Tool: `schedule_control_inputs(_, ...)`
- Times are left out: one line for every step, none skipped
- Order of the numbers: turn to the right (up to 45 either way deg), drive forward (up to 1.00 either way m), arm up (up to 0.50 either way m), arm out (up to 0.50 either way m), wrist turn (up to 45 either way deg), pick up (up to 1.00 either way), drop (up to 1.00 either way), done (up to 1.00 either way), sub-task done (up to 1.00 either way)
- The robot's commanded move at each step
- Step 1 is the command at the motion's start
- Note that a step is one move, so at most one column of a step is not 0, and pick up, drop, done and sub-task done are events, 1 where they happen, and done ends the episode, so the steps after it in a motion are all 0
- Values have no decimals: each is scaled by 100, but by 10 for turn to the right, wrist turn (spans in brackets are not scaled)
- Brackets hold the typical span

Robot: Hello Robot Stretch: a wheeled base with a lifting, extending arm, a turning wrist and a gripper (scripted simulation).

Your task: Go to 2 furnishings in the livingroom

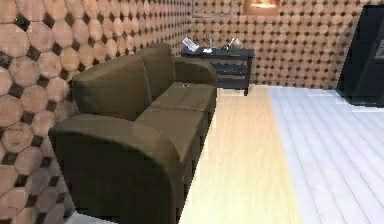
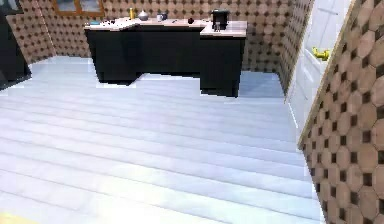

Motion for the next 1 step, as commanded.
schedule_control_inputs(450,0,0,0,0,0,0,0,0)
